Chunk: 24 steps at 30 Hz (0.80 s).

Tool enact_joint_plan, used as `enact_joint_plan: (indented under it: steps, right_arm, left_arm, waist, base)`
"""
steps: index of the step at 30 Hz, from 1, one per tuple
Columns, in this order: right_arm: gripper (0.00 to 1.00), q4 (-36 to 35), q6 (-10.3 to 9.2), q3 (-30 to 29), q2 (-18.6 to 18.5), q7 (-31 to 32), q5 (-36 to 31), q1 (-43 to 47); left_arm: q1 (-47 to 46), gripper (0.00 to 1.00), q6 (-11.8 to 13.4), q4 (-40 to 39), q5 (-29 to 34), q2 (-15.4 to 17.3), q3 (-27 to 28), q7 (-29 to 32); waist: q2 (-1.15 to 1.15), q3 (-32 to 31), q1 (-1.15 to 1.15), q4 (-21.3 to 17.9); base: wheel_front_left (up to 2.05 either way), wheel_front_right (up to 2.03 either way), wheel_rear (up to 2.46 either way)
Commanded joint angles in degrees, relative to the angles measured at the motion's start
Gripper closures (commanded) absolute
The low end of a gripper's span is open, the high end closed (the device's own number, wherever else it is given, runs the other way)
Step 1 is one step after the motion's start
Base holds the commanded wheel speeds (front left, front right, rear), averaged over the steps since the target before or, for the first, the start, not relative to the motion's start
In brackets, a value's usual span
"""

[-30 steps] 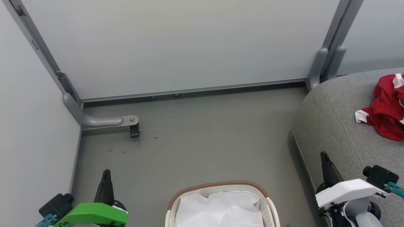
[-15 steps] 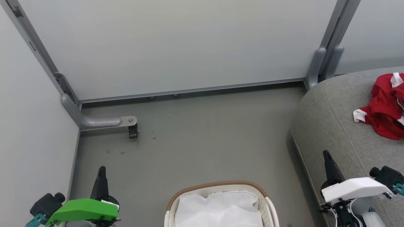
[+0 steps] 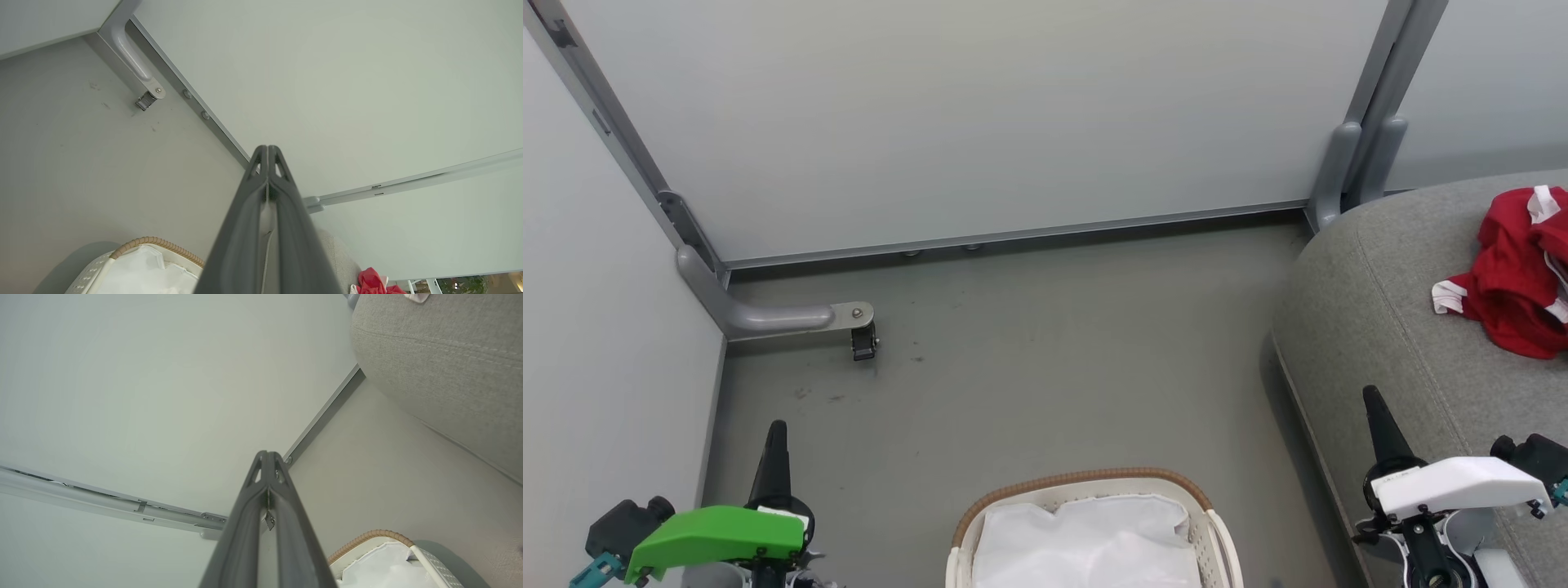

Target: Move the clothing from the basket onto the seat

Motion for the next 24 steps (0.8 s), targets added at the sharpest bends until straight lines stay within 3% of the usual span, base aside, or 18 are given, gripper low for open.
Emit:
enact_joint_plan:
  steps: [1,24]
  right_arm:
    - [1.00,-0.88,-0.02,-0.27,-0.41,0.48,1.74,-0.61]
    - [1.00,-2.10,-0.04,-1.24,-0.51,3.79,14.44,-0.59]
  left_arm:
    - [-1.62,1.00,-0.53,-0.61,-1.55,0.45,0.44,0.40]
    - [-2.68,1.00,-1.42,-1.07,-12.37,0.42,3.02,3.81]
  waist:
    - [0.00,0.00,0.00,-0.04]
    - [0.00,-0.01,0.00,-0.73]
  base:
    - [0.00,0.00,0.00]
    - [0.00,0.00,0.00]
